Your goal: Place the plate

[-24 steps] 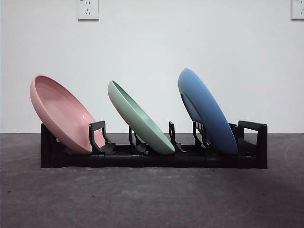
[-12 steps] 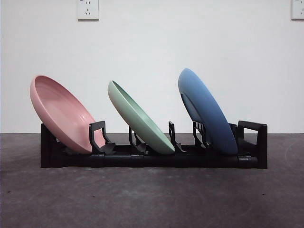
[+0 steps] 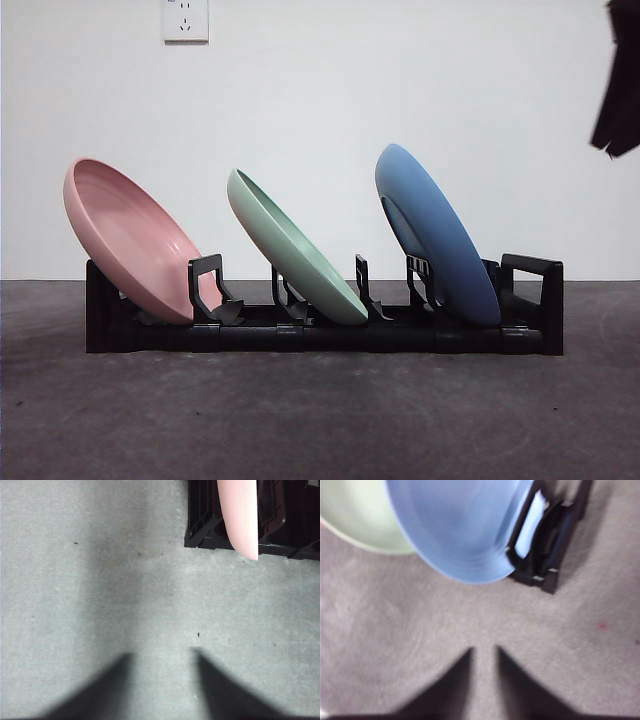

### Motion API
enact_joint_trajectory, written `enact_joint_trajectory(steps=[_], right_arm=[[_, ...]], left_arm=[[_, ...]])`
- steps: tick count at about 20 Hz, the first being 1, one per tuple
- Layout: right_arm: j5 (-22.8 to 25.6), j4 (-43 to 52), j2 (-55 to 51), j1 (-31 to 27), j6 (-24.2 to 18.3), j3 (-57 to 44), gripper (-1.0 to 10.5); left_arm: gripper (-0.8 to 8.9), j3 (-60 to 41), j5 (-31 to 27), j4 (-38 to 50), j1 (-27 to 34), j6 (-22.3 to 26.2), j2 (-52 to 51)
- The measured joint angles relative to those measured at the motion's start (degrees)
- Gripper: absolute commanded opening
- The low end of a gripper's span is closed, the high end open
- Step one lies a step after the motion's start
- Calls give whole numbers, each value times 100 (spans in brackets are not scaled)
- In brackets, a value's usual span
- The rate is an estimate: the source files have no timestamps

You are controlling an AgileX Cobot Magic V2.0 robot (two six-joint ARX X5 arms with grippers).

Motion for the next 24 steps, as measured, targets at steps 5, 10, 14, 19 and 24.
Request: enact_joint_trajectory(steps=[5,10,14,19,24], right_arm=[[7,-229,258,400,9,422,300],[7,-599,1158,863,382,2177,276],[22,-616,2138,1040,490,3309,269],[24,-527,3187,1115,520,3724,259],[28,-483,3729,1233,518,3724,221]], left_arm=[[380,0,0,-2,0,37,-46],[379,0,0,13,0,37,-52],[378,0,0,15,0,37,-52],[376,0,0,28,0,37,-52],[376,0,0,35,0,37,-50]])
